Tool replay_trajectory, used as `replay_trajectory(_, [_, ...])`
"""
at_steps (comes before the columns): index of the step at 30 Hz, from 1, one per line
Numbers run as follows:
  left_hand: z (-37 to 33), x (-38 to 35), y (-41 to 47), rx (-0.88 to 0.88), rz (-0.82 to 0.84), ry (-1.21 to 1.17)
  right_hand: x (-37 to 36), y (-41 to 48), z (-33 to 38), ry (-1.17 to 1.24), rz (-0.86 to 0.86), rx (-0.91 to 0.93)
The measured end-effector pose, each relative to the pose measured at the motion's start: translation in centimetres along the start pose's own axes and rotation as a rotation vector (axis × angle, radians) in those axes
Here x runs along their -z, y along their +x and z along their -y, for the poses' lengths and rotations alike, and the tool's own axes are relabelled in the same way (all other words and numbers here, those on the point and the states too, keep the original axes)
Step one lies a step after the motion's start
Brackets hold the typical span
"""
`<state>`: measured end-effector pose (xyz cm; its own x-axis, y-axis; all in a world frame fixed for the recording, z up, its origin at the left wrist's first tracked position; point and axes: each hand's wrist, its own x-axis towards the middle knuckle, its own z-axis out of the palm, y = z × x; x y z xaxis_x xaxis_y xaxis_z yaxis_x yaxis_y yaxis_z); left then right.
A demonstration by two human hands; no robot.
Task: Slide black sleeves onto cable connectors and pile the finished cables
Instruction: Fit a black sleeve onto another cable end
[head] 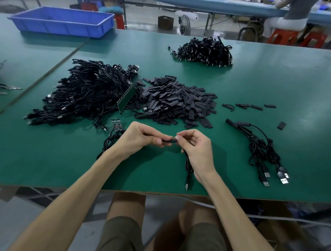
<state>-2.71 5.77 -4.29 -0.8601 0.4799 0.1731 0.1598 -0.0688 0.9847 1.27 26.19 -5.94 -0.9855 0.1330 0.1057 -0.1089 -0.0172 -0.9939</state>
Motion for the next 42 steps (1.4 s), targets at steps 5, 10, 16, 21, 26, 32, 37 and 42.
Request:
replay_trajectory(5, [0.1,-0.1,0.1,0.005,-0.015,0.009,0.0,0.0,0.1,-0.01,0.002,-0.006])
replay_trajectory(10, [0.0,-0.1,0.0,0.005,-0.025,0.016,-0.1,0.0,0.1,-0.028,-0.011,-0.014])
replay_trajectory(16, [-0.9,-0.6,0.6,0.075,-0.171,-0.076,0.1,0.1,0.2,0.055,-0.115,-0.026])
replay_trajectory(21, [-1.5,-3.4,0.8,0.258,-0.249,0.14,0.5,0.3,0.2,0.183,-0.21,-0.068])
replay_trajectory(26, [-1.5,-7.6,0.9,0.159,-0.128,0.532,0.6,0.0,0.8,0.263,-0.204,-0.094])
replay_trajectory(32, [-1.1,-9.5,2.5,0.225,-0.206,0.426,0.7,-0.2,1.5,0.423,-0.196,-0.163])
replay_trajectory(37, [-0.9,-8.8,2.9,0.216,-0.184,0.229,0.9,-0.4,1.7,0.407,-0.184,-0.137])
replay_trajectory(42, [-2.3,-8.8,3.4,0.213,-0.264,0.173,1.1,-0.2,1.7,0.514,-0.195,-0.237])
